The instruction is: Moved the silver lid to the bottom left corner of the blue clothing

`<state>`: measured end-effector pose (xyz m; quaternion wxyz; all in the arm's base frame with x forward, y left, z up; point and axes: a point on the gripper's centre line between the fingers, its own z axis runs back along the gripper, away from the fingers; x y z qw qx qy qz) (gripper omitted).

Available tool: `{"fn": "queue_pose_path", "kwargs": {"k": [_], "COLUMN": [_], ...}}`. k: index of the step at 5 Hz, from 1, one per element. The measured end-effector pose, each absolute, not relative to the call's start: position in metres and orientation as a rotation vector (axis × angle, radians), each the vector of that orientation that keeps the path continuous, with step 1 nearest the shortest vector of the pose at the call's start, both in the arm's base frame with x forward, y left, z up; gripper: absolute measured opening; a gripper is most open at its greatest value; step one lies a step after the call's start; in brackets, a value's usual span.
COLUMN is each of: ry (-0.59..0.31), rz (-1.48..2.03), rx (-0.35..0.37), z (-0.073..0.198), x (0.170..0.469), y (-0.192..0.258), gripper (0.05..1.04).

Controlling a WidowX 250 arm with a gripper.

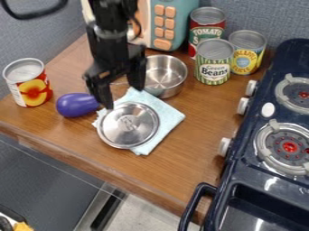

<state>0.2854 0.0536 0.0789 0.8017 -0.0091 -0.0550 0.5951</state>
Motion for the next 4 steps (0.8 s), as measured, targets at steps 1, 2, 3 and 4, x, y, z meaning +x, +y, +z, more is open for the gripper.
{"fn": "queue_pose_path", "kwargs": {"k": [1, 2, 3, 4], "ry": [-0.172, -0.177, -0.057, 0.109], "rz": [1.289, 1.259, 1.007, 0.74], "rx": [-0.029, -0.046, 0.013, 0.104], "z": [0.094, 0.102, 0.099, 0.08], "x": [0.282, 0.279, 0.284, 0.291], "y": [0.055, 0.053, 0.057, 0.059], "gripper": [0.999, 0.999, 0.999, 0.999]}}
